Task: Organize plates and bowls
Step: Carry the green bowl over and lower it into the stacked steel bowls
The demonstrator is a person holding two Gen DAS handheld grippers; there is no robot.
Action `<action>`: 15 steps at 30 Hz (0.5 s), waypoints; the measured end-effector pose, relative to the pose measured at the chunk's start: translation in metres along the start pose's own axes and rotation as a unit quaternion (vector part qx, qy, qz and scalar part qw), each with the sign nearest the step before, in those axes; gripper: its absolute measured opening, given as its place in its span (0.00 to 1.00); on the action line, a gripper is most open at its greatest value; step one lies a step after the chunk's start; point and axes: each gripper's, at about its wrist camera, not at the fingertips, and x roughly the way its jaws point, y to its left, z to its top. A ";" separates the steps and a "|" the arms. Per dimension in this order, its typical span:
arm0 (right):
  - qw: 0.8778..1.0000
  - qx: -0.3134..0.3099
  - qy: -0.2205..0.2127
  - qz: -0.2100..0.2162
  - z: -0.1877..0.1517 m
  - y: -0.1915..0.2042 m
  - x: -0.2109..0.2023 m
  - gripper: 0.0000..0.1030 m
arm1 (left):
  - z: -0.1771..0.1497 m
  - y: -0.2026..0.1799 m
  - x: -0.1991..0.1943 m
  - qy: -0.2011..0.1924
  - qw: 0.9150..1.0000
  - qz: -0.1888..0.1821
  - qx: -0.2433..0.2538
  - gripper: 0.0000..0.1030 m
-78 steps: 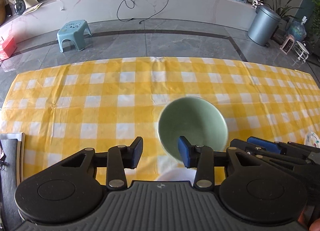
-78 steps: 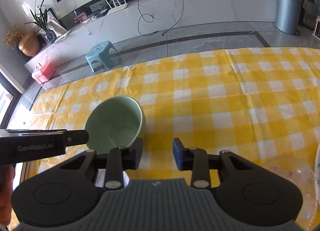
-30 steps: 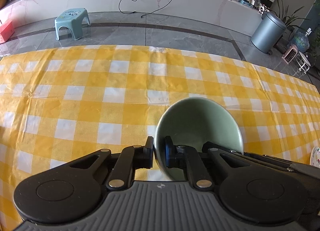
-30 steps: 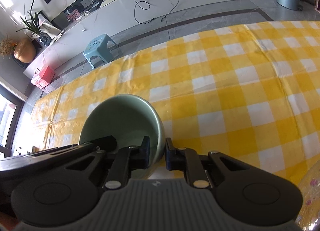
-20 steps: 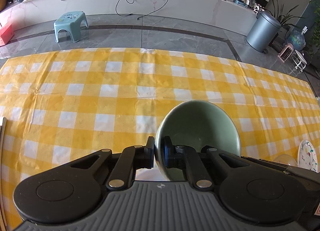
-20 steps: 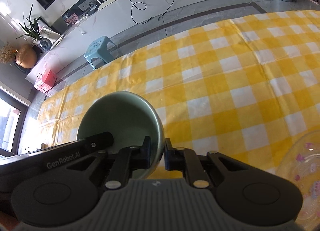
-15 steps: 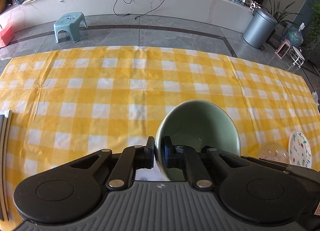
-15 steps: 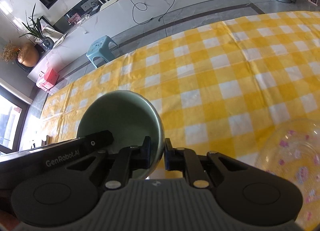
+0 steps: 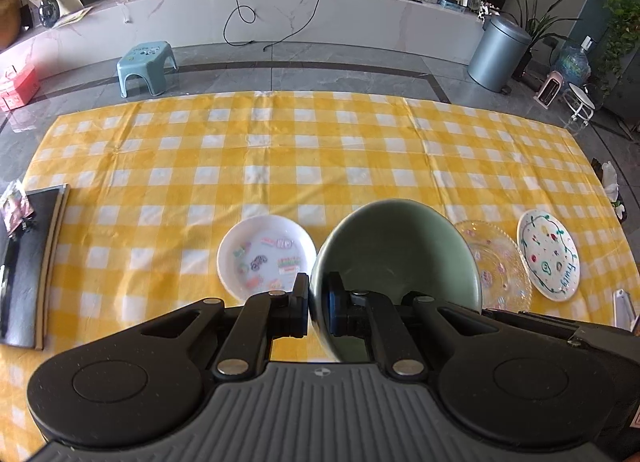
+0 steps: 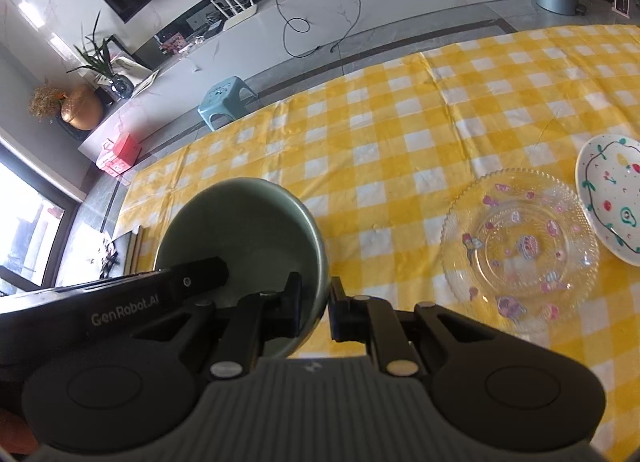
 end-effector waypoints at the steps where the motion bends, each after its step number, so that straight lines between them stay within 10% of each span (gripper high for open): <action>1: 1.000 -0.003 0.001 0.002 -0.003 0.002 -0.005 0.11 | -0.004 0.000 -0.006 -0.001 1.000 0.003 0.000 0.09; 15: 0.994 -0.081 0.052 0.048 -0.052 0.057 -0.035 0.11 | -0.062 0.041 -0.064 0.022 0.998 0.031 -0.052 0.09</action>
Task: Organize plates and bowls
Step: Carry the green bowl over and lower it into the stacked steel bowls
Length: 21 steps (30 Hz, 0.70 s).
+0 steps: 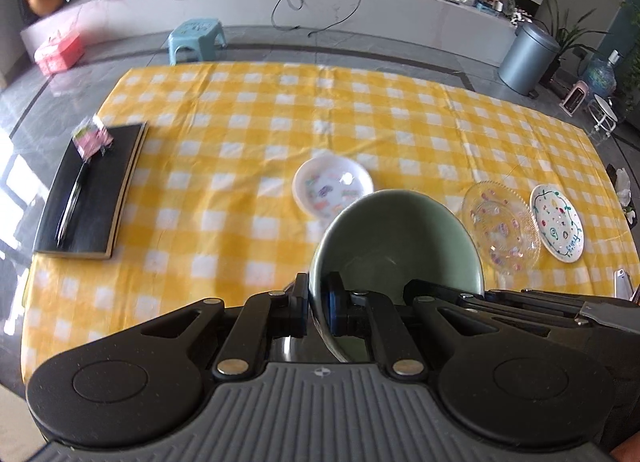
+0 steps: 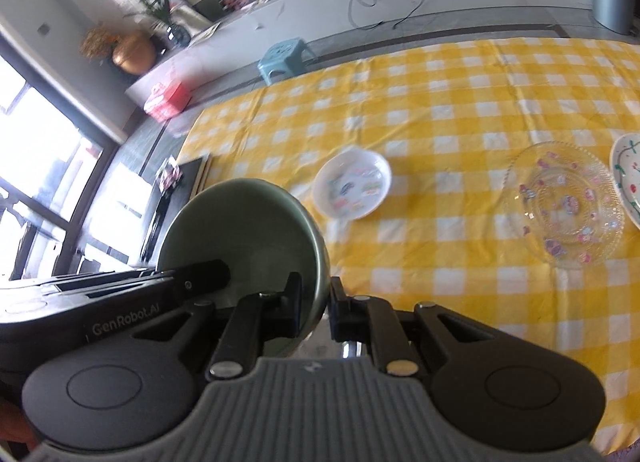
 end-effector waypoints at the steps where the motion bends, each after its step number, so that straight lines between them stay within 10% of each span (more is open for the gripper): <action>1: 1.000 -0.008 0.009 0.001 -0.003 0.004 0.003 0.11 | -0.005 0.006 0.000 0.007 1.000 0.000 -0.007 0.09; 21: 0.992 -0.044 0.117 -0.032 -0.020 0.006 0.056 0.08 | -0.031 0.028 0.044 0.092 0.995 -0.014 -0.019 0.09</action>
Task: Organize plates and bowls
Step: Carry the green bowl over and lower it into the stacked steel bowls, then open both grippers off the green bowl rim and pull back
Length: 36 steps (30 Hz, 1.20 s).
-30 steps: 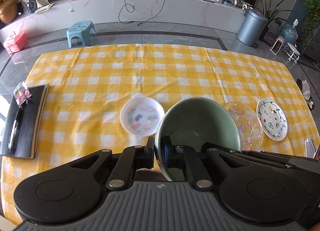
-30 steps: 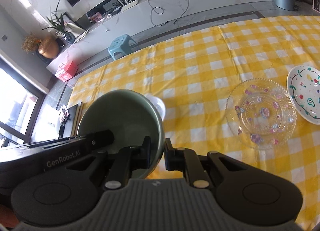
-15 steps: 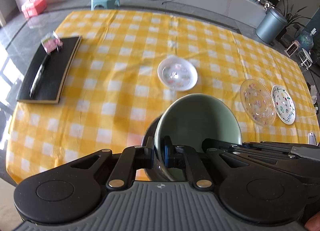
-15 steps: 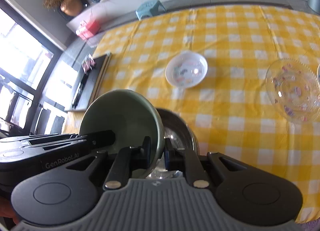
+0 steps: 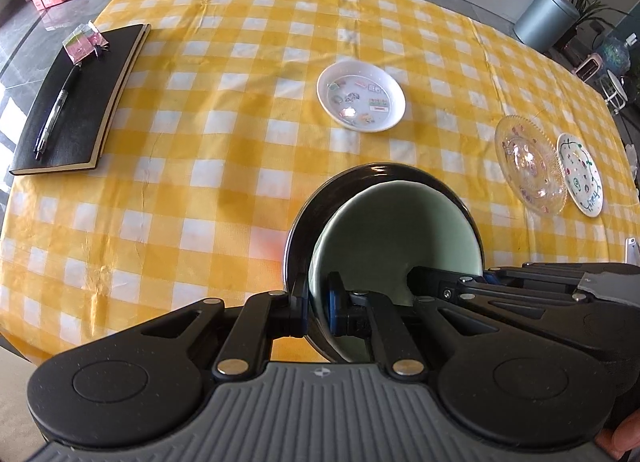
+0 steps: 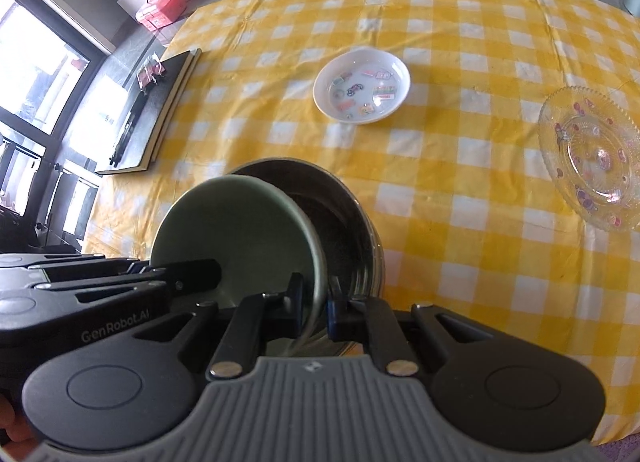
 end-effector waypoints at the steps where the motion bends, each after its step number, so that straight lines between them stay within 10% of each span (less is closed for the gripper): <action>1: 1.000 -0.001 0.000 0.000 0.001 0.000 0.001 0.08 | 0.000 0.000 0.001 0.000 1.000 0.001 0.001 0.09; 36: 0.999 -0.007 -0.049 -0.006 0.007 -0.002 -0.025 0.18 | 0.010 -0.012 0.000 -0.027 0.997 0.048 0.049 0.10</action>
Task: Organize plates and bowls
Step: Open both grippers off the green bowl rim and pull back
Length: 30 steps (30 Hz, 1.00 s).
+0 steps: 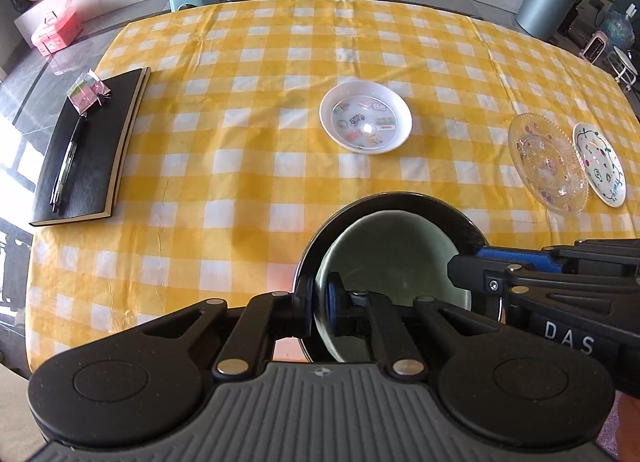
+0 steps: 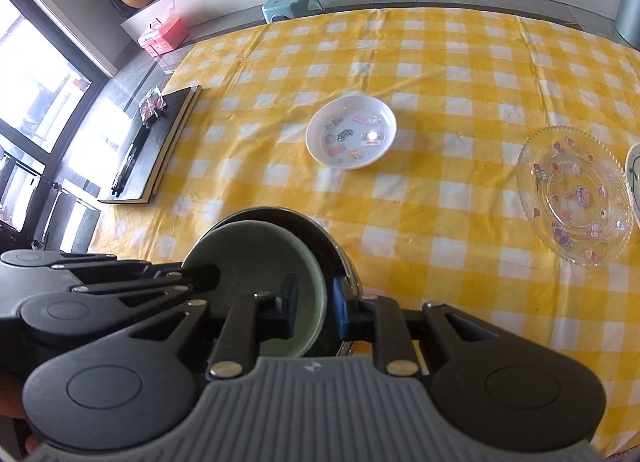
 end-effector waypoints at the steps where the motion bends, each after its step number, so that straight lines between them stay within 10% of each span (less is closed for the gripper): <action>1: 1.000 0.000 0.000 0.001 0.000 0.000 0.000 0.19 | 0.000 0.000 -0.001 -0.001 1.000 -0.001 0.000 0.11; 30: 0.999 0.020 -0.029 0.018 -0.017 -0.023 -0.021 0.23 | -0.006 -0.005 -0.009 -0.030 0.999 0.007 0.009 0.09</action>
